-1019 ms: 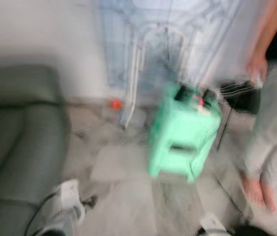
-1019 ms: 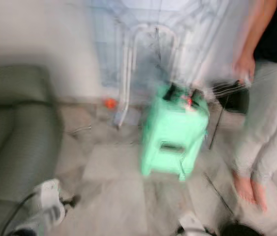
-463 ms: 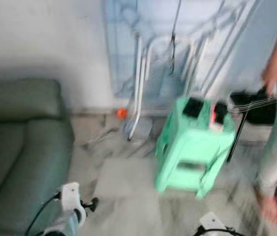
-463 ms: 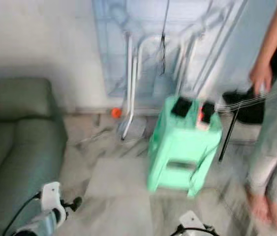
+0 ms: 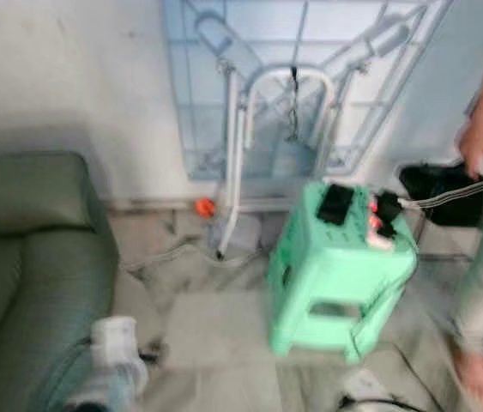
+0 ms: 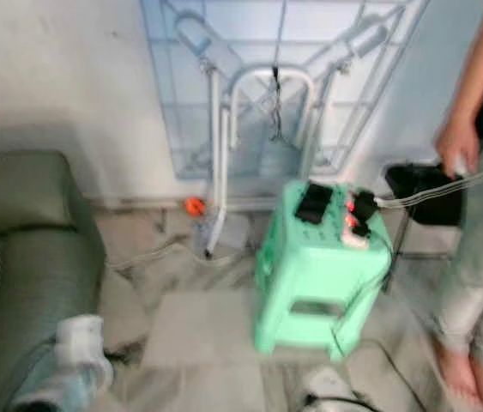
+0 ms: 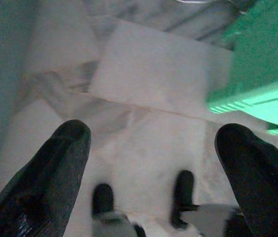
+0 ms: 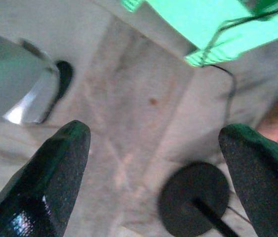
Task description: Move the pillow to the sofa
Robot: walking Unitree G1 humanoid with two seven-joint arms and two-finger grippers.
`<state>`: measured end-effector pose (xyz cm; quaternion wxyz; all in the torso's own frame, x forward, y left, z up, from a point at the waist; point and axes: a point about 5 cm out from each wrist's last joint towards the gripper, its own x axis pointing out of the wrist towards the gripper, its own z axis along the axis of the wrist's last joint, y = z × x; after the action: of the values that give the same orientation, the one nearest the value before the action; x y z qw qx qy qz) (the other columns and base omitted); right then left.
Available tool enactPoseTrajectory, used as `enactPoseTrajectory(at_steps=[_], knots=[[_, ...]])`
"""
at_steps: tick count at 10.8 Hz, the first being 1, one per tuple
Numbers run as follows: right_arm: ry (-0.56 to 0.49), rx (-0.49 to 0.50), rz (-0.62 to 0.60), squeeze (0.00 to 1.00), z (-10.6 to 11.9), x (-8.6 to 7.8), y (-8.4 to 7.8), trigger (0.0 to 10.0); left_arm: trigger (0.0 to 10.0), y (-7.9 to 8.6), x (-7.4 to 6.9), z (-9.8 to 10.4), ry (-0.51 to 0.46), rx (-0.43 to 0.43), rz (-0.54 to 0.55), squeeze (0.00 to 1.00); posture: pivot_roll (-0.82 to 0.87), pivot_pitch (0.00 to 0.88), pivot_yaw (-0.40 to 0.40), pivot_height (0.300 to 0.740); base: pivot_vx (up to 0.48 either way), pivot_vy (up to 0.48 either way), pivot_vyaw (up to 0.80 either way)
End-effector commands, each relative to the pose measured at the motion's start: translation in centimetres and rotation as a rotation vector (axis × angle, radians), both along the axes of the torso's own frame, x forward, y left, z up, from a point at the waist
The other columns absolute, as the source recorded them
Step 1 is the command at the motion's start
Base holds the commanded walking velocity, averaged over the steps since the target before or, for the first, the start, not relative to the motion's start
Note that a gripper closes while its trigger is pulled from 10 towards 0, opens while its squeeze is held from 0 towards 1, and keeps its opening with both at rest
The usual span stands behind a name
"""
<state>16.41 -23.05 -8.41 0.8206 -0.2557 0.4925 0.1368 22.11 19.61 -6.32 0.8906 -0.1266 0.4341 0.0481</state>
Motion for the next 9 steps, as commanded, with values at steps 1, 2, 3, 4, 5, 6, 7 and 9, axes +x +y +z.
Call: enactPoseTrajectory(at_steps=[1, 2, 3, 4, 5, 6, 7, 9], knots=[[0.003, 0.013, 0.018, 0.0, -0.1, 0.2, 0.7, 10.0, 10.0, 1.3, -0.1, 0.2, 0.0, 0.024, 0.019, 0.0, -0.18, 0.047, -0.039, 0.74, 0.382, 0.0, 0.0], [0.004, 0.014, 0.018, 0.0, -0.1, 0.2, 0.7, 10.0, 10.0, 1.4, -0.1, 0.2, 0.003, 0.024, 0.023, 0.0, -0.18, 0.046, -0.038, 0.74, 0.311, 0.0, 0.0], [0.002, 0.026, -0.001, 0.0, -0.1, 0.2, 0.8, 10.0, 10.0, 1.7, -0.2, 0.2, 0.013, 0.059, 0.027, 0.0, -0.18, 0.046, -0.038, 0.74, 0.0, 0.0, 0.0], [-0.003, 0.046, -0.045, 0.0, -0.2, 0.2, 1.0, 10.0, 10.0, 2.2, -0.6, 0.0, 0.043, 0.113, 0.032, 0.0, -0.17, 0.047, -0.036, 0.74, 0.0, 0.0, 0.0], [-0.016, 0.084, -0.153, 0.0, -0.2, 0.3, 1.0, 10.0, 10.0, 2.0, -0.9, -0.2, 0.05, 0.099, 0.037, 0.0, -0.14, 0.056, -0.046, 0.74, 0.0, 0.0, 0.0], [-0.014, 0.075, -0.193, 0.0, -0.2, 0.2, 1.0, 10.0, 10.0, 1.7, -0.9, -0.3, 0.055, 0.084, 0.052, 0.0, -0.12, 0.064, -0.049, 0.74, 0.0, 0.0, 0.0], [-0.009, 0.077, -0.225, 0.0, -0.3, 0.3, 1.3, 10.0, 10.0, 1.7, -0.7, -0.2, 0.051, 0.081, 0.071, 0.0, -0.11, 0.071, -0.053, 0.74, 0.0, 0.0, 0.0], [-0.047, 0.11, -0.272, 0.0, 0.1, 1.6, 2.0, 10.0, 10.0, 2.4, 0.5, 0.7, 0.01, 0.142, 0.081, 0.0, -0.1, 0.069, -0.052, 0.74, 0.0, 0.0, 0.0]])
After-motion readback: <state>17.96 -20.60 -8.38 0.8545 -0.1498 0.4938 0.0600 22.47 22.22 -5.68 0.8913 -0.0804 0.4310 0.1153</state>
